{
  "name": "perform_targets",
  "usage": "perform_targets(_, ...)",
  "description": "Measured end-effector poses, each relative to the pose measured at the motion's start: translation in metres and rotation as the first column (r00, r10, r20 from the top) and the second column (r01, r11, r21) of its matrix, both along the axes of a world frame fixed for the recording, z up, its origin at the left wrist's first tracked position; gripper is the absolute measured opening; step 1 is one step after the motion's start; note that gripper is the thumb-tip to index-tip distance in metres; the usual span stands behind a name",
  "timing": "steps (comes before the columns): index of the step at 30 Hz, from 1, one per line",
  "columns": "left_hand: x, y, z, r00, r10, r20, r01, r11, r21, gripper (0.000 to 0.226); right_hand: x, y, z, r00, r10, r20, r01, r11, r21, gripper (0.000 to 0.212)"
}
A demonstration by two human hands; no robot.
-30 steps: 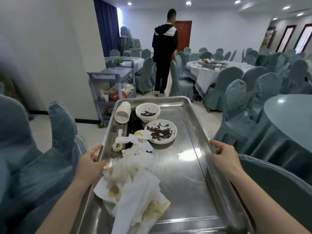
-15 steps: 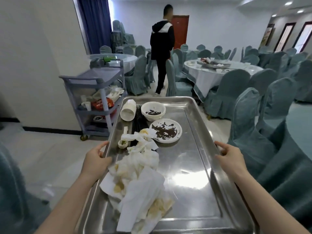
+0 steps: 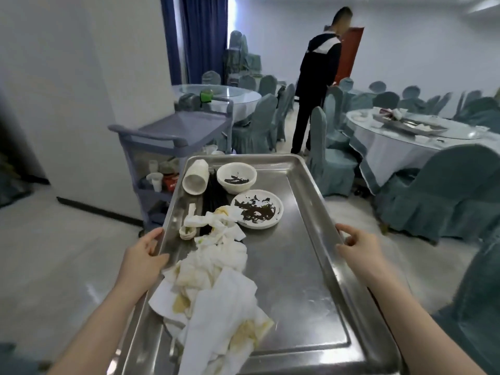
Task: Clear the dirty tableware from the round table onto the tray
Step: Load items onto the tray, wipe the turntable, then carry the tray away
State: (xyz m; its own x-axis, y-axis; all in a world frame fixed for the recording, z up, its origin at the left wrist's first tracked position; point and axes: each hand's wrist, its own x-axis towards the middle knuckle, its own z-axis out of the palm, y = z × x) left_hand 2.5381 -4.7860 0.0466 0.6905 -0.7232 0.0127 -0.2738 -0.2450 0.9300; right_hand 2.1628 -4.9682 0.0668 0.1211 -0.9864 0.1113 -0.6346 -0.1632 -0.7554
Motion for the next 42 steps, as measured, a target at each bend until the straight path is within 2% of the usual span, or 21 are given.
perform_targets(9,0.135,-0.234,0.025,0.987,-0.07,0.147,0.071,0.997,-0.005,0.064,0.121,-0.225,0.002,0.997,-0.066,0.042,0.067,0.998,-0.012,0.057)
perform_targets(13,0.194,-0.342,0.028,0.987,-0.116,0.11,0.116,0.993,0.004,0.071,0.177,-0.326,0.004,0.997,-0.056,0.06,0.057,0.998,-0.028,0.057)
perform_targets(20,0.3,-0.508,0.011,0.996,-0.033,0.086,0.031,0.999,0.021,0.071,0.291,-0.519,-0.012,0.997,0.021,0.072,-0.019,0.999,-0.028,0.054)
perform_targets(25,0.381,-0.592,0.017,0.99,0.087,0.108,-0.094,0.994,0.062,0.065,0.388,-0.627,0.002,0.994,0.081,0.079,-0.086,0.994,0.063,0.05)
perform_targets(28,0.437,-0.64,0.016,0.987,0.108,0.118,-0.116,0.991,0.066,0.063,0.451,-0.685,0.004,0.989,0.132,0.063,-0.138,0.987,0.088,0.052)
perform_targets(34,0.553,-0.731,0.004,0.986,0.061,0.157,-0.083,0.988,0.134,0.06,0.566,-0.768,-0.008,0.991,0.11,0.074,-0.118,0.986,0.116,0.053)
perform_targets(38,0.612,-0.778,-0.003,0.978,0.038,0.206,-0.075,0.981,0.176,0.067,0.619,-0.812,-0.016,0.991,0.092,0.098,-0.109,0.978,0.181,0.053)
perform_targets(42,0.648,-0.818,-0.02,0.98,0.05,0.191,-0.09,0.974,0.206,0.068,0.658,-0.851,-0.024,0.989,0.123,0.078,-0.135,0.976,0.172,0.044)
